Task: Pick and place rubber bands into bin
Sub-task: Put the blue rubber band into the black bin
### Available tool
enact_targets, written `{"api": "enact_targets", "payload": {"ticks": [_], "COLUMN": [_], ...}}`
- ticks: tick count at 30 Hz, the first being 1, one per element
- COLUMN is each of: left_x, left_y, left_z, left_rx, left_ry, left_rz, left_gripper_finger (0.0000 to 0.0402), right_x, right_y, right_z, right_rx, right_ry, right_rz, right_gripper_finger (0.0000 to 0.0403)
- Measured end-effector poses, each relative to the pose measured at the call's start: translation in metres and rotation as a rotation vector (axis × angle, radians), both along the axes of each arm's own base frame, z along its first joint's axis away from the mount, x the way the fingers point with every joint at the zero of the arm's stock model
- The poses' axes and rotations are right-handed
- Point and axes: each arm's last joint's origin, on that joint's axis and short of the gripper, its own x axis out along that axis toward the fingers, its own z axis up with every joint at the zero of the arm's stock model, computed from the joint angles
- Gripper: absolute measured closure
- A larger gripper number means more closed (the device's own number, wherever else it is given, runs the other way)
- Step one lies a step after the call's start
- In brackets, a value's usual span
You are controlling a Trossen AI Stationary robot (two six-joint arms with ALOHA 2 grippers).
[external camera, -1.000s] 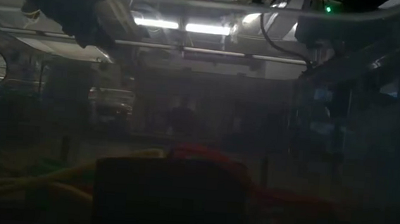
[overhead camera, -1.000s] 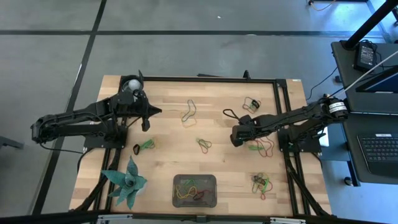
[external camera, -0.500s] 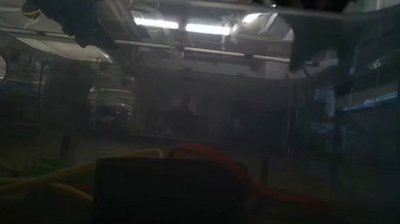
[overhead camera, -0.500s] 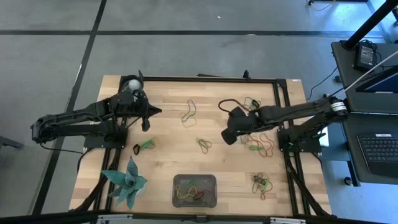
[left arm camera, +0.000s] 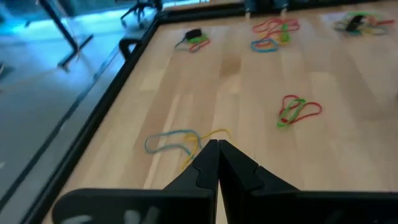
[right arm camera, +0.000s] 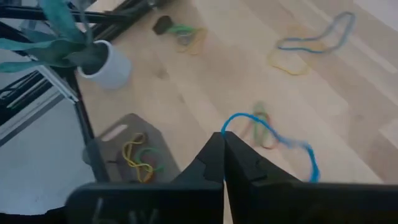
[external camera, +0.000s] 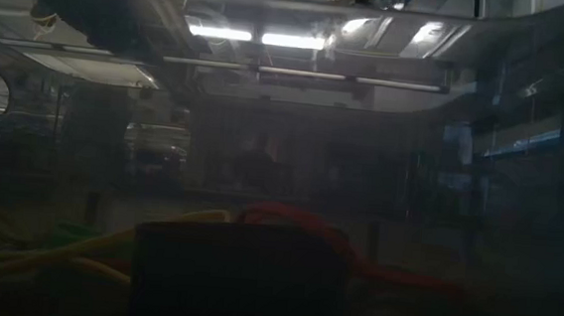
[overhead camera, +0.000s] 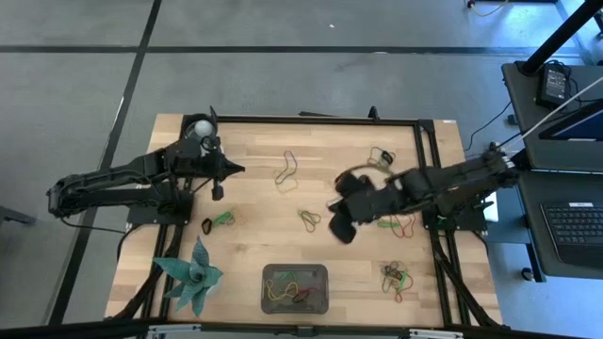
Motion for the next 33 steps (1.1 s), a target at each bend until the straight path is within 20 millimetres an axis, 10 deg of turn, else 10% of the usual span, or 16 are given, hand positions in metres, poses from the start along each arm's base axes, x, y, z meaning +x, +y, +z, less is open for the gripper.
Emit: {"api": "enact_targets", "payload": {"ticks": [16, 33], "left_x": [-0.034, -0.034], "left_y": [-0.024, -0.037], "left_z": [0.008, -0.034], "left_rx": [-0.091, -0.199], "left_ry": [-0.142, -0.121], "left_rz": [-0.136, -0.208], "left_gripper_finger": [0.0398, 0.0398], "right_x": [0.124, 0.117], "right_y": [0.099, 0.158], "right_z": [-0.044, -0.122], "right_rx": [0.123, 0.253], "right_ry": [0.033, 0.265], "right_rz": [-0.060, -0.126], "right_gripper_finger": [0.0403, 0.0403]}}
